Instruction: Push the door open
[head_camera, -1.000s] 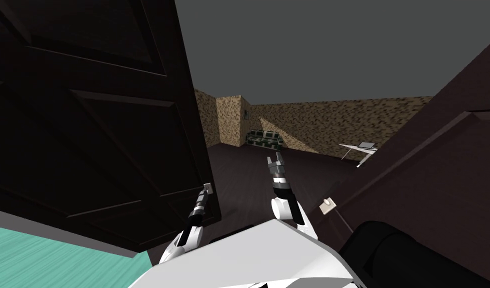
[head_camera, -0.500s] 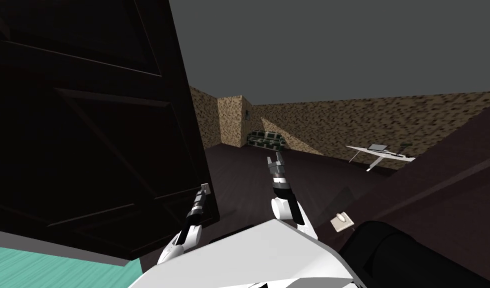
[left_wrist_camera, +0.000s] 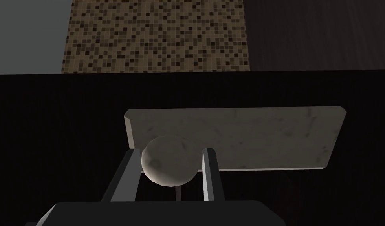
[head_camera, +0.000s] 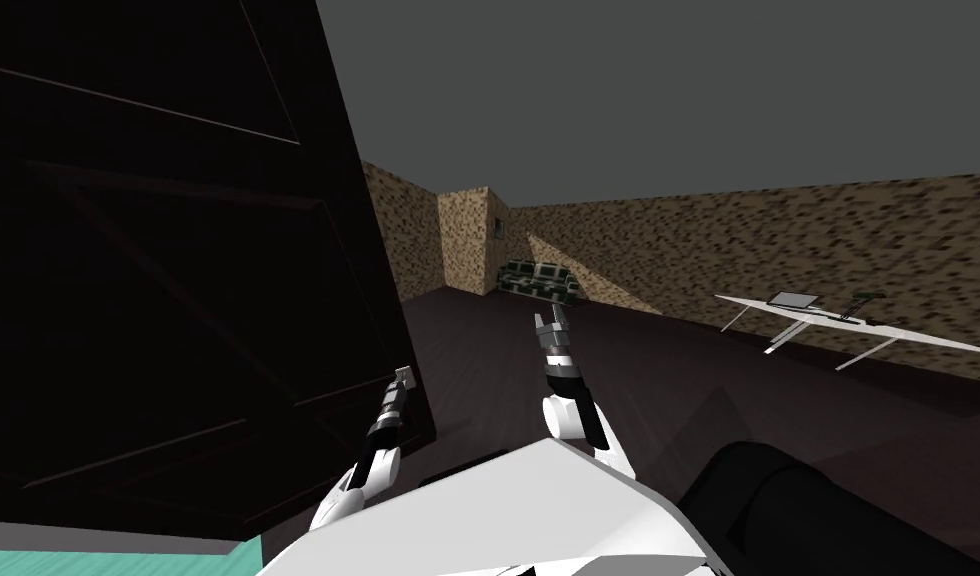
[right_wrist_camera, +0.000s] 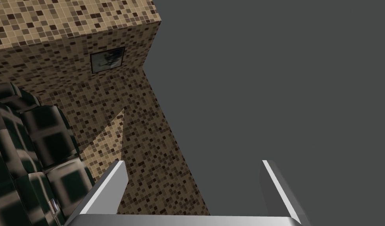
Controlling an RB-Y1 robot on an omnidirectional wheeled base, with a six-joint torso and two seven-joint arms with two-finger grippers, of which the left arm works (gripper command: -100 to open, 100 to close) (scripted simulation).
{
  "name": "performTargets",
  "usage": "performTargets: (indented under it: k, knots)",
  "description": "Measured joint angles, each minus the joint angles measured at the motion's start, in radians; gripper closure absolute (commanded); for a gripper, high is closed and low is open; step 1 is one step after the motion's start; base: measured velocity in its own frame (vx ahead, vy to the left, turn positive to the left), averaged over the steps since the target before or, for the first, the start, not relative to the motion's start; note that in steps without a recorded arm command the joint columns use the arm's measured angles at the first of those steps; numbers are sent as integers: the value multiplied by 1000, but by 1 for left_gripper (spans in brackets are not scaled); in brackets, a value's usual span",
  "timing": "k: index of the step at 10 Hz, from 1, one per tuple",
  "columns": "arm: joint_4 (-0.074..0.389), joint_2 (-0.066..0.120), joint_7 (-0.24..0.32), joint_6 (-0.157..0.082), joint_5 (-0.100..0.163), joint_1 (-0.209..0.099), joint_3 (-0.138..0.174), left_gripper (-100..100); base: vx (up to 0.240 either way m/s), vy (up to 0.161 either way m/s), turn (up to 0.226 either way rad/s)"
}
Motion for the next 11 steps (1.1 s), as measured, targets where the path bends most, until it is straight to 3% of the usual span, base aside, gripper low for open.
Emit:
performTargets:
  k: [1, 2, 4, 5, 8, 10, 11]
  knots:
    - [3, -1, -3, -1, 4, 0, 6, 100, 172, -65, 43]
    - [34, 2, -4, -15, 9, -12, 13, 100, 108, -46, 31]
    - [-5, 2, -11, 4, 16, 12, 24, 100, 201, -52, 54]
    - [21, 6, -14, -1, 23, -1, 35, 100, 228, -53, 47]
    - [5, 15, -25, -4, 42, 8, 65, 100, 216, -64, 62]
    - [48, 26, -30, -23, 59, -11, 90, 100, 185, -71, 51]
    - [2, 26, -35, -5, 62, 12, 96, 100, 160, -71, 50]
